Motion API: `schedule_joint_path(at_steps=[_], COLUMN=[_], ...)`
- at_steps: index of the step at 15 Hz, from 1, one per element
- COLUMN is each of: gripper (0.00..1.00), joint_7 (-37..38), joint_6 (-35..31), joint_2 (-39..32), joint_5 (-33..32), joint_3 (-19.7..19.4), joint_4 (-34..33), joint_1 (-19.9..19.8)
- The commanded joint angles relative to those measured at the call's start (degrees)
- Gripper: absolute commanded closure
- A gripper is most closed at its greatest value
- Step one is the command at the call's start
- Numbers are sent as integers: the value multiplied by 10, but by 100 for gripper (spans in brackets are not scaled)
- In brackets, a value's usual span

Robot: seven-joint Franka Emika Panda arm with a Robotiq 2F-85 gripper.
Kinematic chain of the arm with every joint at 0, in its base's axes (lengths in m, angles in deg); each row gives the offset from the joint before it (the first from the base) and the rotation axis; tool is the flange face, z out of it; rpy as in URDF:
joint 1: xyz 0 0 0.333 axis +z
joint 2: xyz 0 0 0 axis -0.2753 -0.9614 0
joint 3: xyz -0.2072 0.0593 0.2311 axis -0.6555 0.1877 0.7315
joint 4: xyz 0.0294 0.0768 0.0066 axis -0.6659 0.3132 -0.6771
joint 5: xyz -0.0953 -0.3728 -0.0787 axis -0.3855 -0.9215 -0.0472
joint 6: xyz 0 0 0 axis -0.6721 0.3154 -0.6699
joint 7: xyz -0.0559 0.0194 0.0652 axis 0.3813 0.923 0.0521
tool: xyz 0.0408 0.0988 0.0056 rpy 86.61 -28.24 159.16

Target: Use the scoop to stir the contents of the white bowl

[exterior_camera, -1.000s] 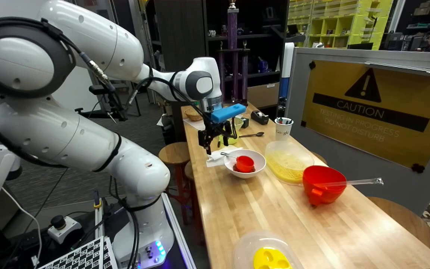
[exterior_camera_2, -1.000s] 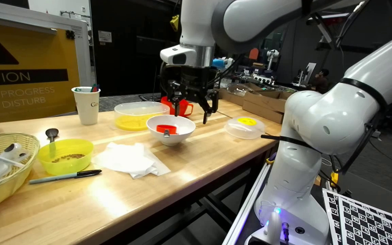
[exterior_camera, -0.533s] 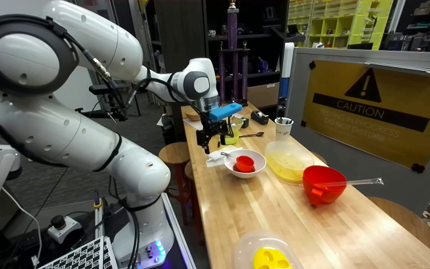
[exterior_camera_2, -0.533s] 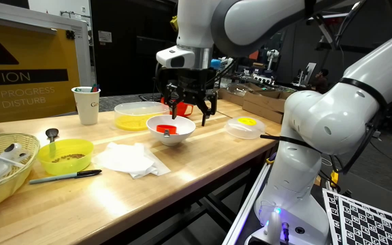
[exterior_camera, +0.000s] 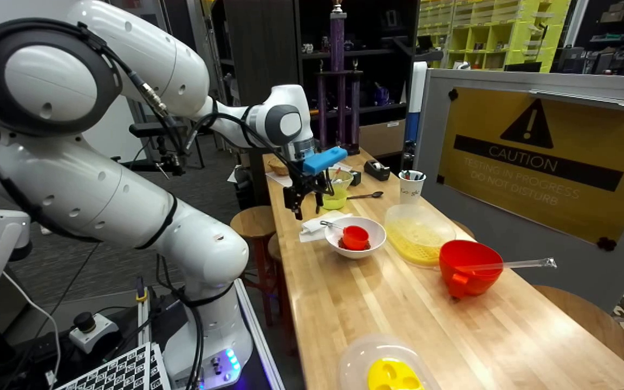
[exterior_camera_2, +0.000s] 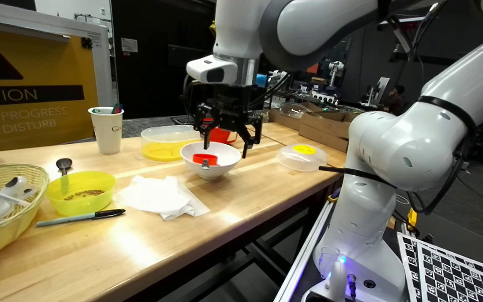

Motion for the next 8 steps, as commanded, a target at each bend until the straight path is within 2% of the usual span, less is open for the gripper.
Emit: schedule_joint_path(at_steps=[1, 8], gripper=[0, 0], joint_7=[-28, -59], joint_6=[-39, -79], joint_2=[-23, -83], joint_5=[8, 22], joint_3=[-7, -31], joint_4=[-12, -32], joint_1=[1, -12])
